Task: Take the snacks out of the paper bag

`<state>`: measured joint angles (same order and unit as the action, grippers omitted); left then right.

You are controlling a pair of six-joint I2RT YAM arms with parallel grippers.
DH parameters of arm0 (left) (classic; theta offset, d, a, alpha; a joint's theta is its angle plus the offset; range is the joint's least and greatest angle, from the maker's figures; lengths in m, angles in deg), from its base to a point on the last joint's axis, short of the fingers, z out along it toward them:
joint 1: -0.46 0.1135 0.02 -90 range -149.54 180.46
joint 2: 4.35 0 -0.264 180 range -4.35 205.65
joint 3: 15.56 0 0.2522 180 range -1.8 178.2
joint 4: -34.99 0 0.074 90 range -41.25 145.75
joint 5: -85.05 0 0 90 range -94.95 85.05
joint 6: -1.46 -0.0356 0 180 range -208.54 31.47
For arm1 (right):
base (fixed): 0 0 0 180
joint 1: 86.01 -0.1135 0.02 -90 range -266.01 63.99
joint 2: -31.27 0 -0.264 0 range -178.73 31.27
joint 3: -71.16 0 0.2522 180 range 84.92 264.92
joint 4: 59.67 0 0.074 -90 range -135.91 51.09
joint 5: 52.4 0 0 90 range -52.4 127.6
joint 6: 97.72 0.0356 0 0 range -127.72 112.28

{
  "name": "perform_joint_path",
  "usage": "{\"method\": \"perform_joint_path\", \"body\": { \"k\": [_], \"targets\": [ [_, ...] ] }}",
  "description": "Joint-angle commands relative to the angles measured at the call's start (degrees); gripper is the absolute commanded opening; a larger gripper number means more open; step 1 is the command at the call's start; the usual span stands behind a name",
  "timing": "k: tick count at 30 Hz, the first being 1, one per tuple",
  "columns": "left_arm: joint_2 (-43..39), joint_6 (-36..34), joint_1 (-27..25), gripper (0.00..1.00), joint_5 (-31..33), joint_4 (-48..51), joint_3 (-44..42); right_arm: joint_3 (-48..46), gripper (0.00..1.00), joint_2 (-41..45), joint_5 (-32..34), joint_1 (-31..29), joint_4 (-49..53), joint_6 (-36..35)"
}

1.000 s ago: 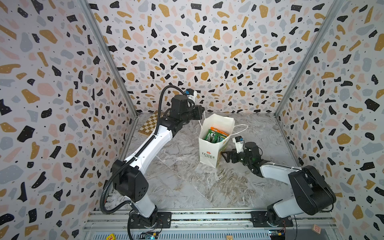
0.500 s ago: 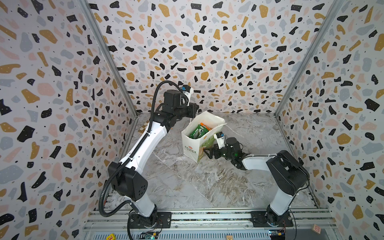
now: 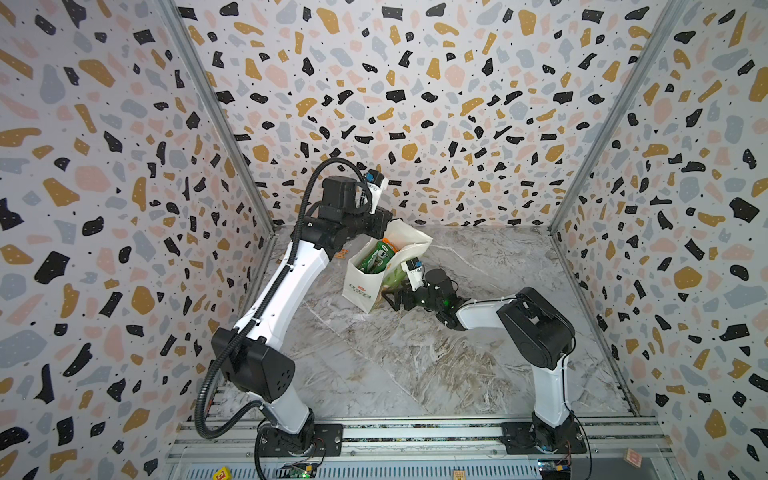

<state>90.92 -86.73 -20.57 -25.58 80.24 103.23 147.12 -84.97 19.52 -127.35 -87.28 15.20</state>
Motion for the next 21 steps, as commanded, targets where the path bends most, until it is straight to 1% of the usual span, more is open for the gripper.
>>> {"method": "perform_joint_path", "body": {
  "k": [1,4,7,12,16,21],
  "targets": [
    [-4.4,-1.6,-0.6,0.00,-4.1,-4.8,1.0,0.9,1.00,1.1,-0.7,-0.8,-2.1,0.0],
    [-6.3,0.4,-1.0,0.00,-3.9,-6.7,-3.8,-3.1,0.99,3.1,0.8,-0.6,-2.1,-0.6],
    [-9.0,2.5,-2.4,0.00,-2.2,-9.1,-9.3,-8.8,0.99,6.9,2.3,0.2,-2.4,-1.2],
    [-14.2,7.3,-5.2,0.00,0.5,-16.8,-19.0,-17.6,0.99,14.1,3.5,3.2,-1.0,-1.6],
    [-16.3,10.2,-7.0,0.00,2.1,-20.3,-22.8,-22.1,0.99,21.1,6.7,5.2,4.8,-3.1],
    [-18.2,14.5,-8.7,0.00,3.0,-24.0,-26.2,-24.3,0.99,29.4,15.5,7.9,16.8,-4.9]
  ]
}}
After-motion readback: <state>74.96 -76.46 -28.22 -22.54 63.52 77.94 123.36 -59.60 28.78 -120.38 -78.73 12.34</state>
